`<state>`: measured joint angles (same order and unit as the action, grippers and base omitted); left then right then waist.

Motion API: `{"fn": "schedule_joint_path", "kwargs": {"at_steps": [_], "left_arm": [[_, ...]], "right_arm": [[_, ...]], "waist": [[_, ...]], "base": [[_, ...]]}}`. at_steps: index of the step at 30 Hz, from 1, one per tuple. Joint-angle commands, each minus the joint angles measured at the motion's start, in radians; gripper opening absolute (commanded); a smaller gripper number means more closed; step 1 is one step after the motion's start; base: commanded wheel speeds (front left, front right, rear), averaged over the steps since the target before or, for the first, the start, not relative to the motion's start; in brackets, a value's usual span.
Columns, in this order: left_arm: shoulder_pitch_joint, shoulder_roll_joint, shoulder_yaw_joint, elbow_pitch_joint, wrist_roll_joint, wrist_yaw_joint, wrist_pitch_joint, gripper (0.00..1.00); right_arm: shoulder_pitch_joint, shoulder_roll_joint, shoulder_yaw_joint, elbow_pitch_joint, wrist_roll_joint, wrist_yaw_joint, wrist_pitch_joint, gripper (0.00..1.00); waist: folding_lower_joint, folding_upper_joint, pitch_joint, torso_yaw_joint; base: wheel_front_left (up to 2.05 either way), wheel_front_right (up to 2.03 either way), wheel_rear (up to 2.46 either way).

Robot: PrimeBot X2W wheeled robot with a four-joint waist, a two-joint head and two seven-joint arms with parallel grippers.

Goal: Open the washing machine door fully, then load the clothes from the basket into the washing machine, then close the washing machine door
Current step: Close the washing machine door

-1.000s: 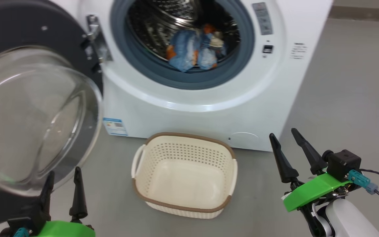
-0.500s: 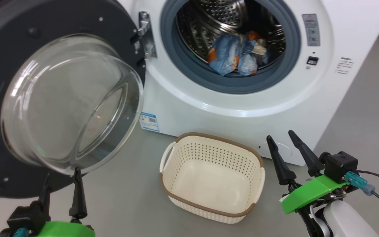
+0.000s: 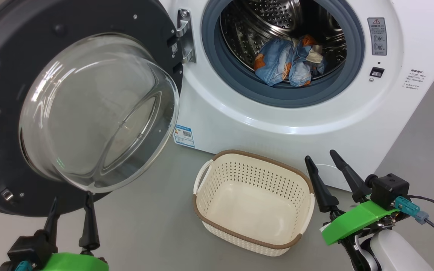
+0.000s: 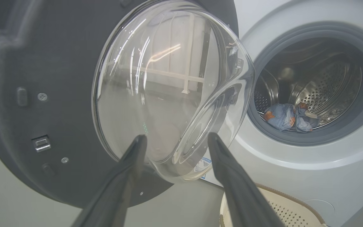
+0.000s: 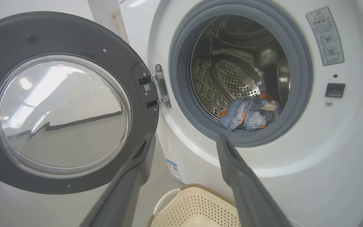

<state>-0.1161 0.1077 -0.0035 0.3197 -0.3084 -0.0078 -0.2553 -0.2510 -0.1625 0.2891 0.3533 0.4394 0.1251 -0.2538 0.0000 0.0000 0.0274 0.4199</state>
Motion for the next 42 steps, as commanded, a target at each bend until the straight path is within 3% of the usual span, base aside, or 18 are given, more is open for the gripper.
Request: {"fn": "schedule_joint_path", "kwargs": {"at_steps": [1,15,16,17,18,19,30,42], "left_arm": [[-0.006,0.019,0.029,-0.032,-0.006,0.006,-0.006,1.00],[-0.004,0.024,0.027,-0.035,-0.015,0.010,-0.006,1.00],[-0.004,0.025,0.027,-0.035,-0.015,0.010,-0.006,0.76],[-0.004,0.026,0.027,-0.037,-0.014,0.011,-0.006,0.34],[-0.004,0.027,0.027,-0.038,-0.014,0.012,-0.006,0.14],[-0.004,0.028,0.027,-0.041,-0.014,0.013,-0.006,0.00],[-0.047,0.080,0.046,-0.163,-0.028,-0.001,0.007,0.00],[-0.220,0.162,0.179,-0.431,-0.205,-0.032,0.106,0.00]], "right_arm": [[0.004,0.000,0.021,-0.020,0.006,0.006,-0.008,1.00],[0.004,-0.004,0.026,-0.018,0.012,0.006,-0.008,1.00],[0.004,-0.004,0.027,-0.018,0.012,0.006,-0.008,1.00],[0.004,-0.004,0.027,-0.018,0.012,0.006,-0.008,1.00],[0.004,-0.004,0.027,-0.018,0.013,0.006,-0.008,1.00],[0.004,-0.004,0.027,-0.017,0.013,0.006,-0.008,1.00],[0.012,-0.004,0.023,-0.017,0.013,0.006,-0.008,1.00],[0.008,-0.010,0.033,-0.016,0.011,0.006,-0.008,1.00]], "waist": [[0.0000,0.0000,0.000,0.001],[0.0000,0.0000,-0.004,0.004],[0.0000,0.0000,-0.005,0.004],[0.0000,0.0000,-0.005,0.004],[0.0000,0.0000,-0.006,0.004],[0.0000,0.0000,-0.006,0.004],[0.0000,0.0000,-0.018,0.010],[0.0000,0.0000,-0.013,0.004]], "base": [[0.00,0.00,0.00],[0.00,0.00,0.00],[0.00,0.00,0.00],[0.00,0.00,0.00],[0.00,0.00,0.00],[0.00,0.00,0.00],[0.00,0.00,0.00],[0.00,0.00,0.00]]}}
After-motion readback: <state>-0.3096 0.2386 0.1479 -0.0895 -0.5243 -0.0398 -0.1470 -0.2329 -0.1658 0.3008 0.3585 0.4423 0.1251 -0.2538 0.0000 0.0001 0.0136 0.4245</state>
